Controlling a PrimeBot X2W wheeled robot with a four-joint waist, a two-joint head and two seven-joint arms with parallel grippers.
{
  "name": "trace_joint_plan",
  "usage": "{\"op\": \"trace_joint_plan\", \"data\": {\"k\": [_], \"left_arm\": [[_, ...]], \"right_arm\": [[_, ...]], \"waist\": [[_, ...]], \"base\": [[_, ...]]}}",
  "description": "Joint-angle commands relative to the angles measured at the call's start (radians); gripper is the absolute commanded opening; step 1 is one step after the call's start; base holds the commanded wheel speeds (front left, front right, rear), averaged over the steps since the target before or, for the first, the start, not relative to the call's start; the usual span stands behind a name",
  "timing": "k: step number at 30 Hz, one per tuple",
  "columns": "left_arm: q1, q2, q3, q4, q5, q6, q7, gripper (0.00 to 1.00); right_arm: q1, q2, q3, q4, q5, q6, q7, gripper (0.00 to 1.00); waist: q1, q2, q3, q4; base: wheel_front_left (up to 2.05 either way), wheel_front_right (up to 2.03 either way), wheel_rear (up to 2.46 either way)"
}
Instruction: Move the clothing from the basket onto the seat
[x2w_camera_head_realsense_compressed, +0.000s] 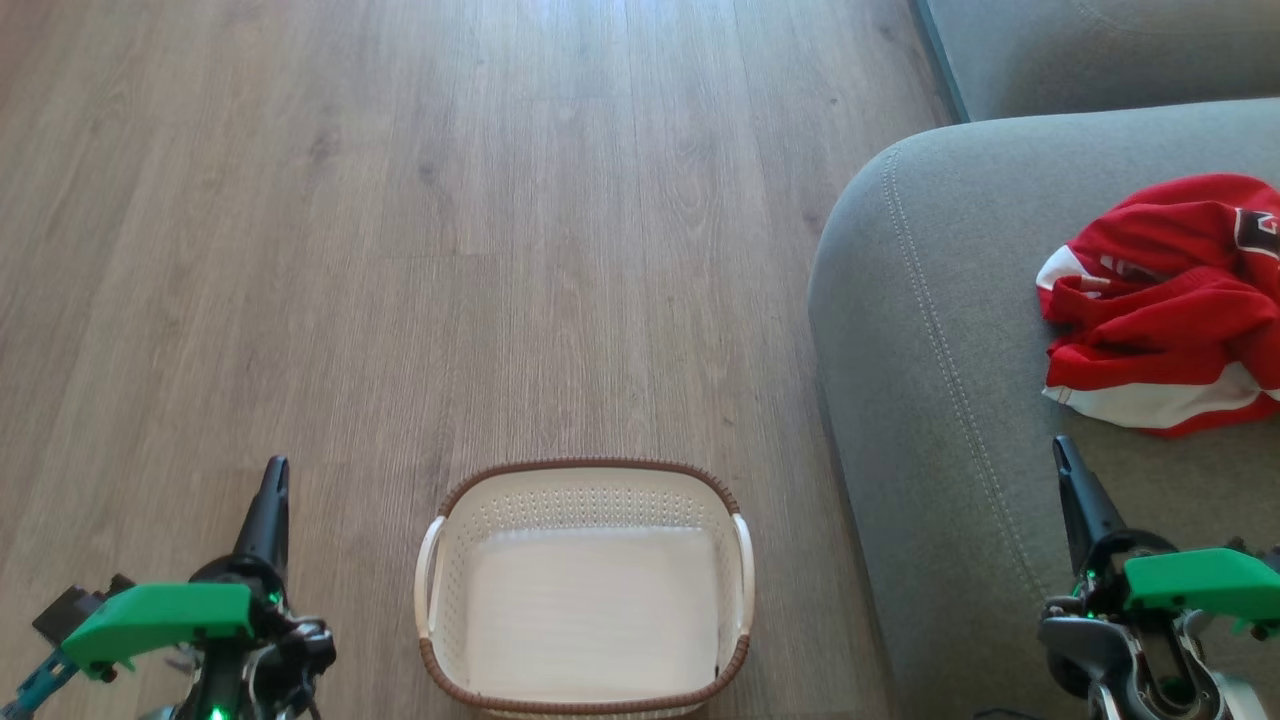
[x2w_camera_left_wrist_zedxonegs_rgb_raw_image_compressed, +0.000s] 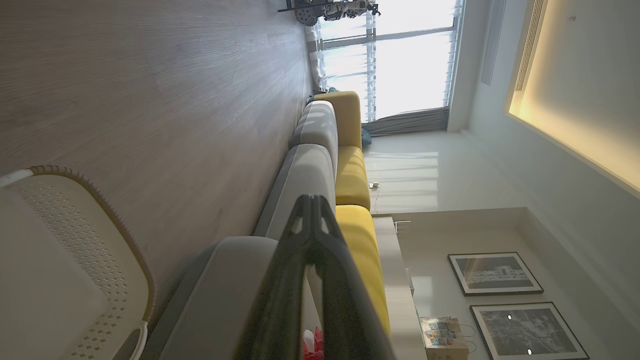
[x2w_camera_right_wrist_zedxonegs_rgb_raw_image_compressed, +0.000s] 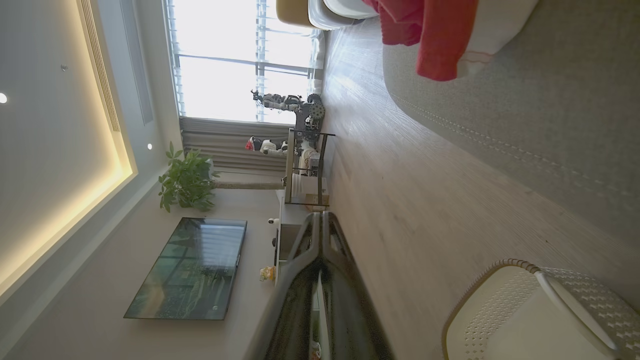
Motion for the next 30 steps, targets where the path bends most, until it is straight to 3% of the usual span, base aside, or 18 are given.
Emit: {"op": "trace_joint_plan", "data": {"k": [1, 8, 30], "left_arm": [[-0.055, 0.002, 0.045, -0.026, -0.027, -0.013, 0.009, 0.00], [-0.065, -0.006, 0.062, -0.021, -0.096, -0.024, 0.029, 0.00], [-0.065, -0.006, 0.062, -0.022, -0.096, -0.024, 0.028, 0.00]], "right_arm": [[-0.062, 0.000, 0.010, -0.028, 0.026, 0.008, 0.010, 0.00], [-0.071, 0.009, -0.002, -0.020, 0.087, 0.008, 0.027, 0.00], [-0.071, 0.011, -0.005, -0.020, 0.085, 0.008, 0.029, 0.00]], "waist": [[0.0000, 0.0000, 0.000, 0.000], [0.0000, 0.0000, 0.001, 0.001], [0.0000, 0.0000, 0.001, 0.001]], "base": [[0.00, 0.00, 0.00], [0.00, 0.00, 0.00], [0.00, 0.00, 0.00]]}}
